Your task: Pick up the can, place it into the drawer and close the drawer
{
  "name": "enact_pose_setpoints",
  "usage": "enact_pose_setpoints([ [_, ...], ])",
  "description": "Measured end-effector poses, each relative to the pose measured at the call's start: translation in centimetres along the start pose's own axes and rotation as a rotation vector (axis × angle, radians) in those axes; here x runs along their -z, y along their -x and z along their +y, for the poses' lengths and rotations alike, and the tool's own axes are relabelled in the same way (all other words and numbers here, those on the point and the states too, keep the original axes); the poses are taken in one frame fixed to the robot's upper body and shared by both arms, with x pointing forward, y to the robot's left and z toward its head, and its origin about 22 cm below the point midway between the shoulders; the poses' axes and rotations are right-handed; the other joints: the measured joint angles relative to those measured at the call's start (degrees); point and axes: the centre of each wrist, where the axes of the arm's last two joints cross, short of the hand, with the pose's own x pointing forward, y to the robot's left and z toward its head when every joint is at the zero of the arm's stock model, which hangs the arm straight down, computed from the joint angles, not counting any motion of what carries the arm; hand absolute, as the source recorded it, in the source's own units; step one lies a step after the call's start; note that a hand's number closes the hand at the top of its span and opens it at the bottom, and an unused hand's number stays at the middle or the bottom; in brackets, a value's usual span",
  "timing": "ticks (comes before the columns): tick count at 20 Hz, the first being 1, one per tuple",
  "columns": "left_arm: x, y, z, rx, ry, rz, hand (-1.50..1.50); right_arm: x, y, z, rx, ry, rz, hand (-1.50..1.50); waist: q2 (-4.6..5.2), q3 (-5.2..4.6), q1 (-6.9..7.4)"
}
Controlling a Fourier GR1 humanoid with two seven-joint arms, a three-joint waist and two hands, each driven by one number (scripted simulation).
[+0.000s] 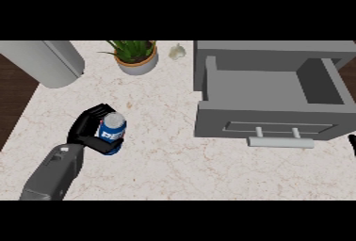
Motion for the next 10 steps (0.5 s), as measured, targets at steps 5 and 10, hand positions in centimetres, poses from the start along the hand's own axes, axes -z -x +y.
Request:
enact_pose_setpoints([
  [5,0.3,0.0,-1.6,-0.035,-0.230,-0.052,1.50,-0.3,-0.3,-0.6,-0.003,0.007,0.000,-1.50,-0.25,0.06,-0.13],
  [10,3.0,-3.5,-4.2,-0.035,-0.252,-0.085,1.50,-0.9,0.3,-0.8,0.002,0.007,-0.002,-1.50,-0.30,0.08,-0.36],
])
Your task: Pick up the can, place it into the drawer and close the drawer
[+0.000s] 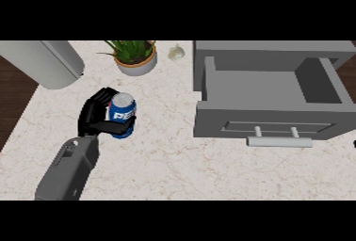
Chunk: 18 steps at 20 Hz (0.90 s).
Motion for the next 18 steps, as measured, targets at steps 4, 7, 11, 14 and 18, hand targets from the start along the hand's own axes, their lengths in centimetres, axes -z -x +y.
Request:
enact_pose_setpoints([
  [4,0.9,-3.5,-2.9,0.020,0.027,-0.045,1.50,0.0,-0.2,0.4,-0.005,0.005,-0.005,-1.50,0.02,-0.02,-0.06],
  [7,1.1,-6.6,-5.3,0.029,0.047,-0.073,1.50,0.1,-0.8,0.4,-0.002,0.003,-0.009,-1.50,0.10,-0.05,-0.27],
  [11,1.3,-10.6,-9.0,0.040,0.073,-0.091,1.50,0.2,-0.7,0.4,-0.003,-0.003,-0.012,-1.50,0.28,-0.07,-0.73],
  [14,1.8,-13.6,-11.2,0.042,0.098,-0.090,1.50,0.3,-1.0,0.0,-0.002,-0.012,-0.015,-1.50,0.40,-0.09,-1.11],
  [18,2.2,-16.6,-14.2,0.065,0.112,-0.101,1.50,0.6,-1.3,-0.3,0.001,-0.004,-0.022,-1.50,0.53,-0.12,-1.50],
])
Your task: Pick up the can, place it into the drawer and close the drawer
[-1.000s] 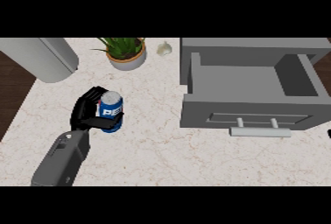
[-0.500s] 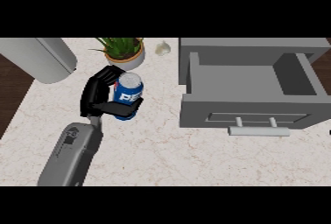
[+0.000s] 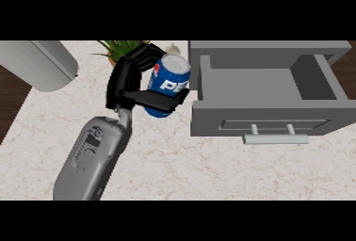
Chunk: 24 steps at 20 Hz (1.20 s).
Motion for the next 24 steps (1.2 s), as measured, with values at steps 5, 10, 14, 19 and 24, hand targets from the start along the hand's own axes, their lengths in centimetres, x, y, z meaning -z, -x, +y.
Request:
enact_pose_setpoints([
  [5,1.9,-3.2,-3.0,0.027,0.020,-0.033,1.50,0.3,-0.1,-0.1,0.001,-0.006,-0.007,-1.50,0.12,0.00,-0.37],
  [10,4.3,-6.7,-5.5,0.037,0.030,-0.048,1.50,0.2,0.0,0.0,0.002,-0.011,-0.002,-1.50,0.18,0.00,-0.67],
  [14,6.0,-8.6,-7.5,0.046,0.037,-0.047,1.50,0.6,-0.3,0.1,-0.005,-0.013,-0.003,-1.50,0.28,0.00,-1.00],
  [19,8.0,-10.3,-9.5,0.068,0.032,-0.035,1.50,0.7,-0.4,0.0,-0.001,-0.016,-0.004,-1.50,0.39,0.01,-1.51],
  [24,8.9,-10.6,-11.1,0.090,0.034,-0.023,1.50,1.1,-0.1,0.4,0.001,-0.022,-0.007,-1.50,0.49,0.03,-1.86],
])
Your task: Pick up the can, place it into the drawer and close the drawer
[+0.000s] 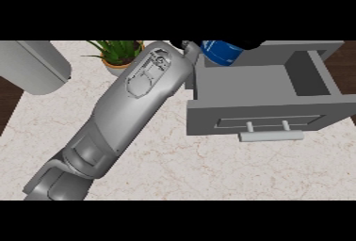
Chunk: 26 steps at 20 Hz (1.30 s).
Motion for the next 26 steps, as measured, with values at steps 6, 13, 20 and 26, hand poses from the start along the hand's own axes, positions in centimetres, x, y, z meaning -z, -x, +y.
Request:
enact_pose_setpoints([
  [6,0.8,-0.5,-1.5,0.034,-0.001,0.019,1.50,0.2,0.0,0.2,0.007,-0.007,-0.002,-1.50,0.15,0.03,-0.73],
  [13,1.2,0.7,-2.1,0.076,-0.014,0.034,1.50,1.2,0.1,0.5,0.000,-0.018,-0.003,-1.50,0.43,0.06,-1.64],
  [20,1.7,1.6,-2.1,0.112,-0.026,0.040,1.50,1.8,0.8,1.3,0.003,-0.027,-0.011,-1.50,0.72,0.08,-2.31],
  [26,1.4,3.7,-2.0,0.153,-0.054,0.028,1.50,2.9,0.8,1.3,0.005,-0.031,-0.017,-1.50,0.92,0.10,-3.09],
])
